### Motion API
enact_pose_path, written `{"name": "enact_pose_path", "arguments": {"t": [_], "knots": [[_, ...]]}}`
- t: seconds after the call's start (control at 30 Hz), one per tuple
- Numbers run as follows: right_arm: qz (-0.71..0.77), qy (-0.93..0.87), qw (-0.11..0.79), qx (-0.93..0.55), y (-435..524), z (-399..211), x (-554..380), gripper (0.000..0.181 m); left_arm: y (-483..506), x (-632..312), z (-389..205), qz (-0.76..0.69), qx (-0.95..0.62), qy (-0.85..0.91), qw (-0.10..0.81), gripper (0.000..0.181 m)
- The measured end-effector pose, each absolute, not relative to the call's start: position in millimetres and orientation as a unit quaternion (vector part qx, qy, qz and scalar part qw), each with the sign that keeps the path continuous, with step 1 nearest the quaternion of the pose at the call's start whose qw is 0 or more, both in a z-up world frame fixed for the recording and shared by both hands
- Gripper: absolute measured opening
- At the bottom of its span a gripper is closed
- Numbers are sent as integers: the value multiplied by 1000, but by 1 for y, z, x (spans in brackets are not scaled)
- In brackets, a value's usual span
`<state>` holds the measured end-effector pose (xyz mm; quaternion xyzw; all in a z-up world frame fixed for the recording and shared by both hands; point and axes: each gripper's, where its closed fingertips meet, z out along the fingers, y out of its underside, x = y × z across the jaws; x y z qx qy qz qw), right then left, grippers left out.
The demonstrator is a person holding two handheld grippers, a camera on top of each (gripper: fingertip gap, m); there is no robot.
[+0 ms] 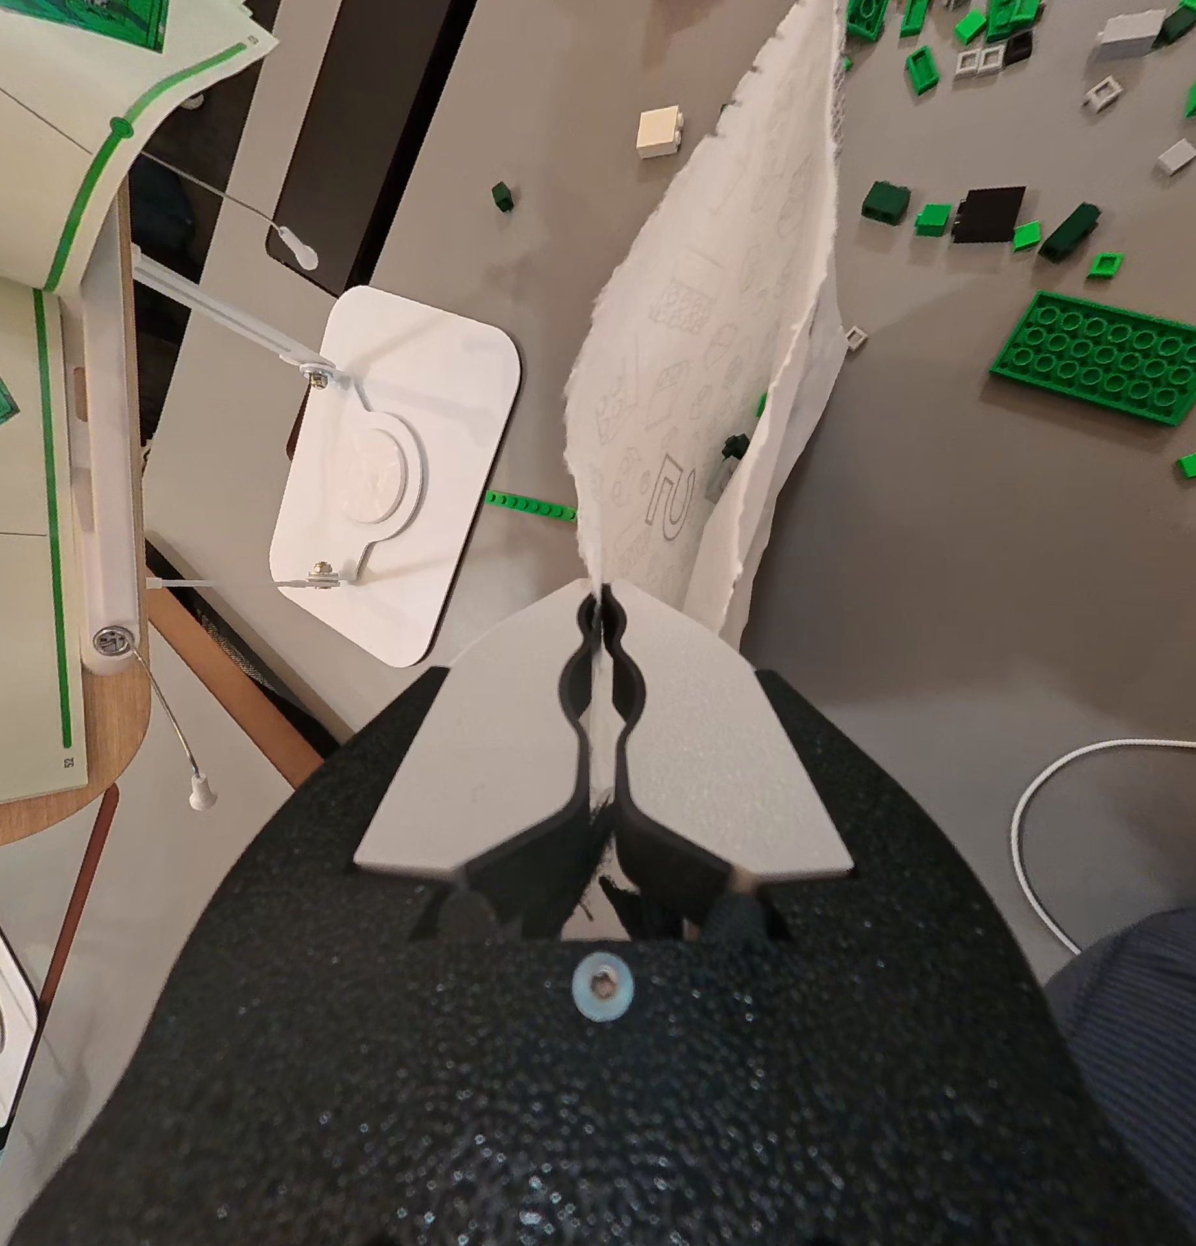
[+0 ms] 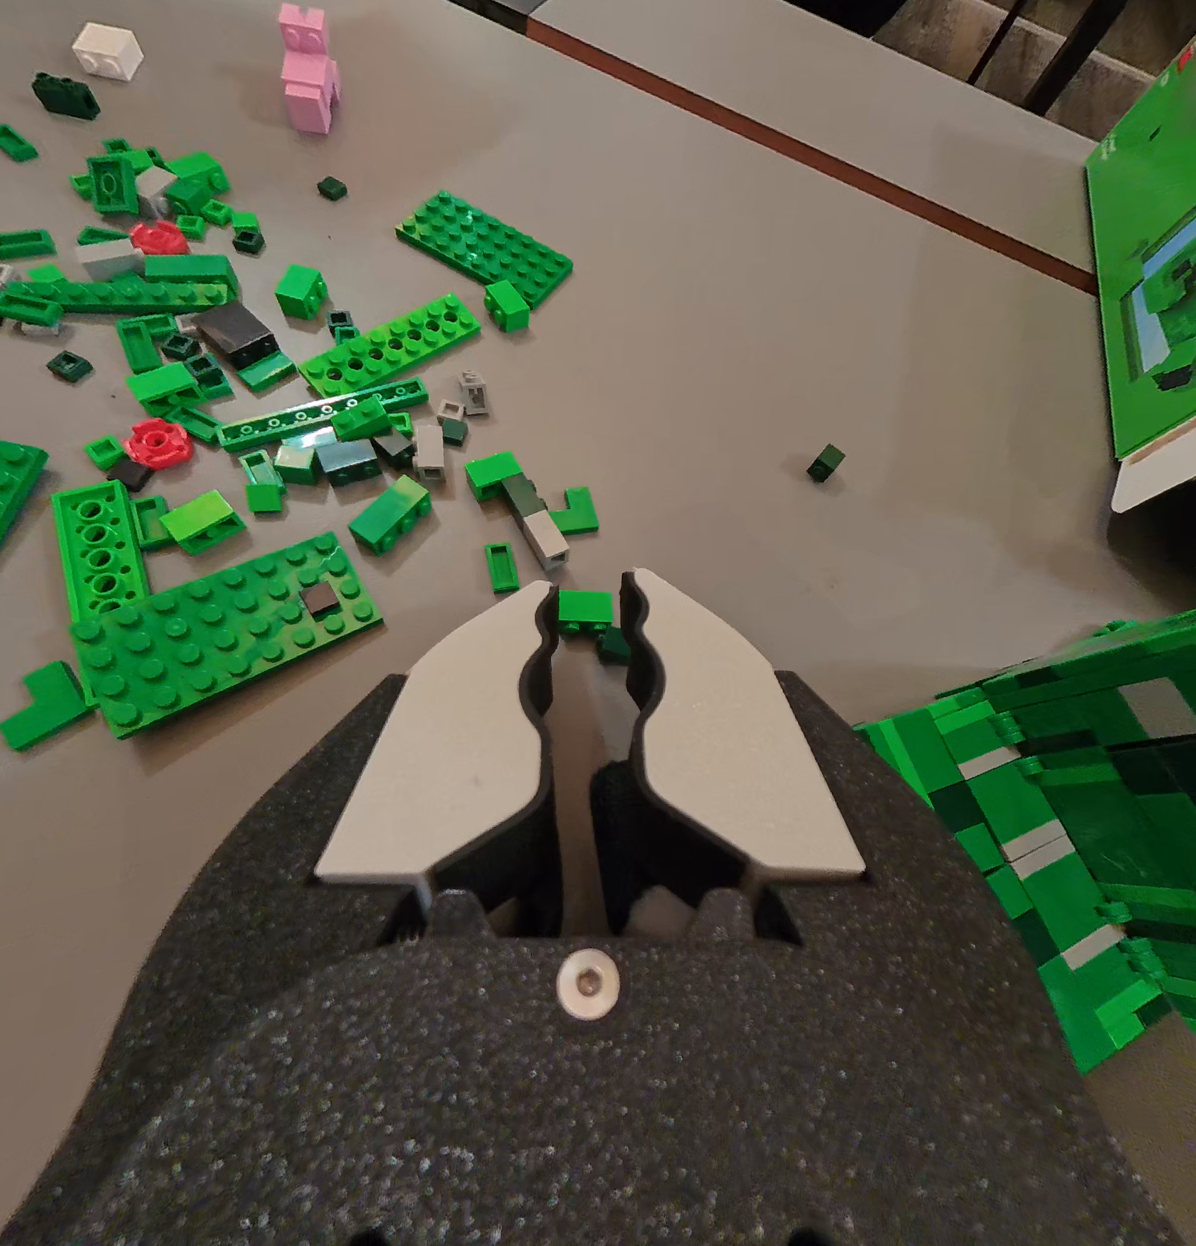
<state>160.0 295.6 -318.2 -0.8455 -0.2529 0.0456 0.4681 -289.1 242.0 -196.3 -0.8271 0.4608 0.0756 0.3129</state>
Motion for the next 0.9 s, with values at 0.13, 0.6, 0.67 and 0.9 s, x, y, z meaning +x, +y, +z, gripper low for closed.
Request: {"name": "enact_pose_path", "arguments": {"t": [0.13,0.6,0.67,0.9], "knots": [[40,-259,464,-846,295,-320,159,17,242,-289,-196,74,-827,461,312,0],[39,-262,462,-846,295,-320,159,17,241,-287,-197,72,-827,463,311,0],[38,-263,462,-846,295,-321,158,17,241,-287,-197,72,-827,464,311,0],[37,-266,460,-847,295,-321,158,16,241,-287,-197,71,-827,464,310,0]]}}
